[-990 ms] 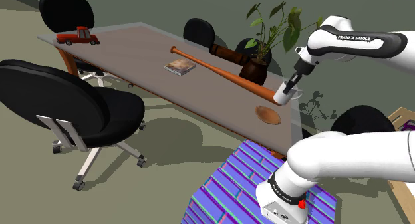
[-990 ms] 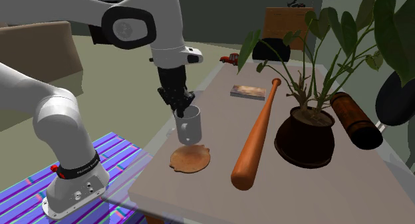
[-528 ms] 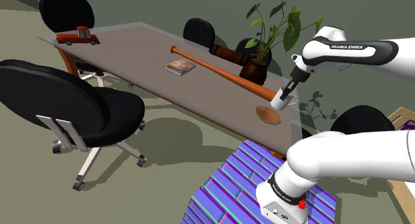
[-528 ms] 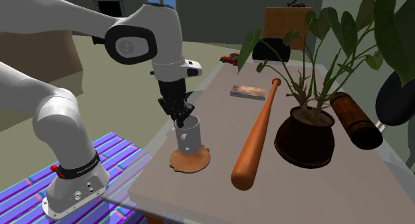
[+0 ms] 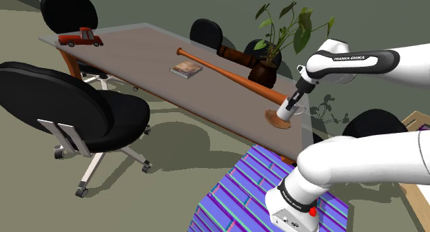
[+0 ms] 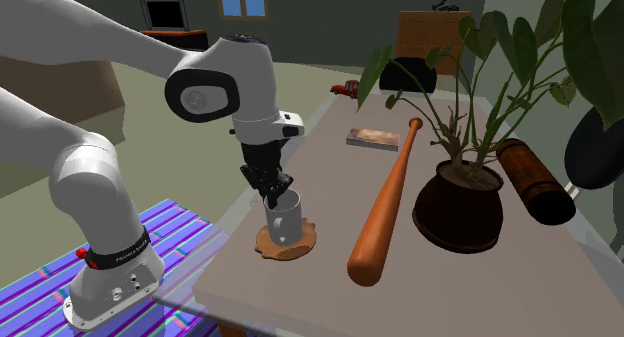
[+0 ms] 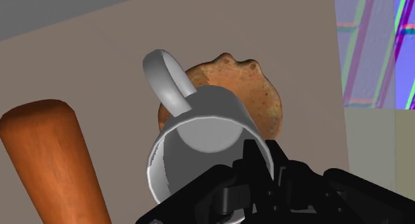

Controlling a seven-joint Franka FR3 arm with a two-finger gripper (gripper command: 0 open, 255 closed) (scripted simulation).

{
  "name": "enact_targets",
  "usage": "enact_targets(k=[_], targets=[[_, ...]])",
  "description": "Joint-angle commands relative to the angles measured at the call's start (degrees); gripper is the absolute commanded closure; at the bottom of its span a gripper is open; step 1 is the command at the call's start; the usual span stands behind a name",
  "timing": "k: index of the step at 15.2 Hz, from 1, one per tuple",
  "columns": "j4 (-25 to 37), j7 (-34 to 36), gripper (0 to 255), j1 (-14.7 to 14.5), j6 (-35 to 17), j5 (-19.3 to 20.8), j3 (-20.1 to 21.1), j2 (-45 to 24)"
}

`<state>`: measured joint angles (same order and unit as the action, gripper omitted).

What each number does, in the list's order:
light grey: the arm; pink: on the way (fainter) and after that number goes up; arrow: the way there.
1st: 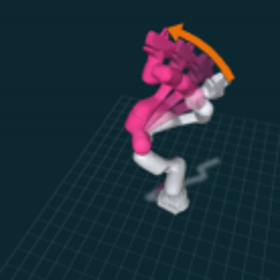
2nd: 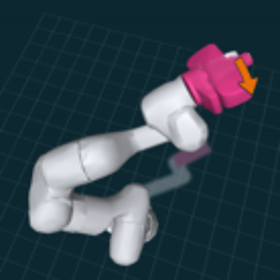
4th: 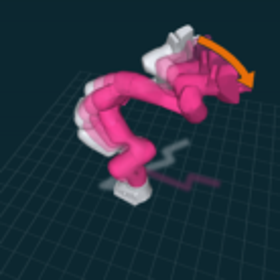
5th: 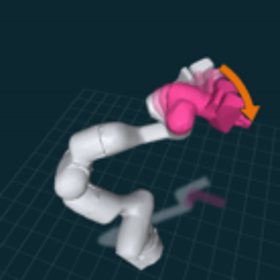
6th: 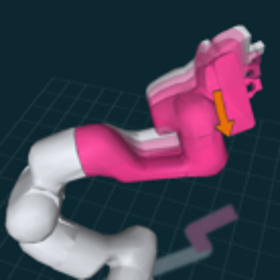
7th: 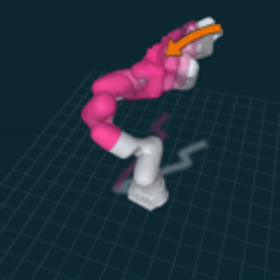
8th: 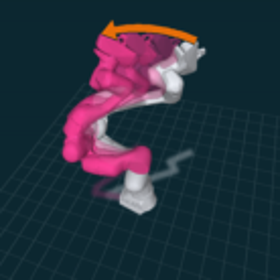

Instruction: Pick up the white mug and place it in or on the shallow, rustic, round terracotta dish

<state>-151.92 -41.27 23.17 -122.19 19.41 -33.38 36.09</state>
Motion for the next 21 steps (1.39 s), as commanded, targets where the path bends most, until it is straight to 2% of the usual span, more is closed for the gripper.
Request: enact_targets(k=[1,2,10,11,16,19,21], targets=[[-0.9,-0.1,255,-0.1,-1.8,0.2,-0.7,-0.9],[-1.5,-0.2,255,-0.1,-3.0,0.4,-1.1,-1.5],[-1.5,-0.2,255,-0.1,-3.0,0.4,-1.1,-1.5],[-1.5,-0.2,0,-0.1,-3.0,0.4,-1.1,-1.5],[-1.5,-0.2,0,-0.1,-3.0,0.4,-1.1,-1.5],[2.2,-0.1,0,0.2,4.0,-0.5,1.1,1.9],[3.2,-0.1,0,0.3,5.7,-0.7,1.7,2.5]])
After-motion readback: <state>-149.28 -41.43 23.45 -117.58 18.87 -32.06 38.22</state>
